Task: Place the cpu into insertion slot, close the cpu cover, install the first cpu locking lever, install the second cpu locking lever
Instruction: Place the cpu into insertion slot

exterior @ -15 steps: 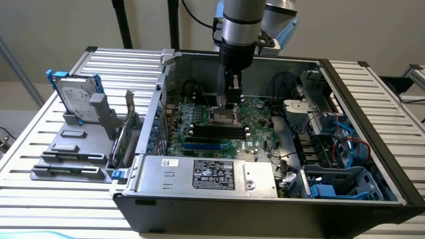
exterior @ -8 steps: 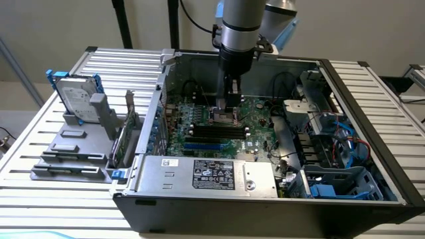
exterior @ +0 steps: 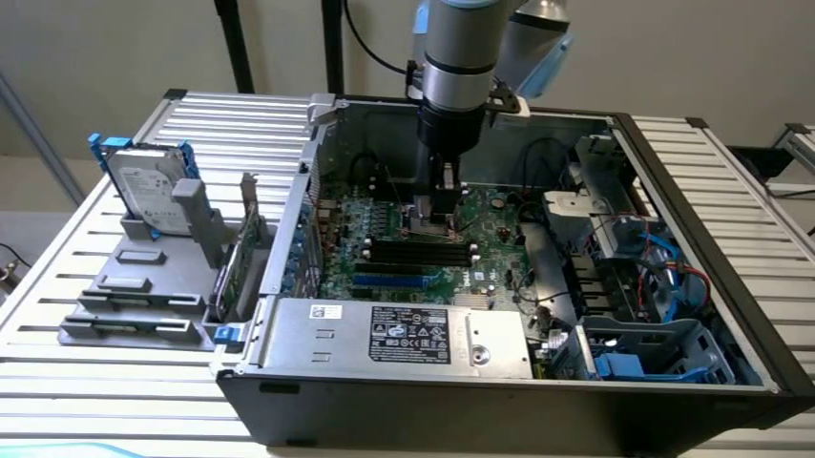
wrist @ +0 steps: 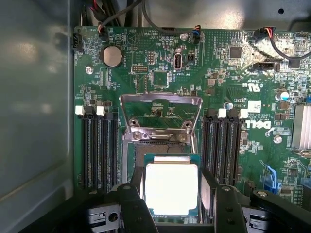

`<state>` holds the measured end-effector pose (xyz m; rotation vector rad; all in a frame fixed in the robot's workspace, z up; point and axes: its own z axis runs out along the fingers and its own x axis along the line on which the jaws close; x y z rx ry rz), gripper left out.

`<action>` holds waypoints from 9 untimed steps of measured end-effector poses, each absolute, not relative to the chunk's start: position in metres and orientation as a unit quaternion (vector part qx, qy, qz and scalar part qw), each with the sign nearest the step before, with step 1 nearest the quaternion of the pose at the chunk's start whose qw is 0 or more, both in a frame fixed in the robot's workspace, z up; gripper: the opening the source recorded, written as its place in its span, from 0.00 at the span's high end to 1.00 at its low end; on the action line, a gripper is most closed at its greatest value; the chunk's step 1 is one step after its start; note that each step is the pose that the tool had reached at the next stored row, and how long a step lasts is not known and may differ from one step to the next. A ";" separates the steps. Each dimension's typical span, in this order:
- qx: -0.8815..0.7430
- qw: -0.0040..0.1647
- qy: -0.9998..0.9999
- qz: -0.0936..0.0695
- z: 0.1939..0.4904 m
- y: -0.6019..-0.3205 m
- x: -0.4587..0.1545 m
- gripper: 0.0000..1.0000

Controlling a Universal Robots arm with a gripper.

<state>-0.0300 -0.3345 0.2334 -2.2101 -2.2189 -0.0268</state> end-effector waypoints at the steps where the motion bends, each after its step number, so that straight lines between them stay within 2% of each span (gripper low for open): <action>1: -0.706 0.005 -0.708 -0.009 0.232 -0.334 -0.030 0.46; 9: -0.707 0.005 -0.707 -0.009 0.218 -0.331 -0.032 0.46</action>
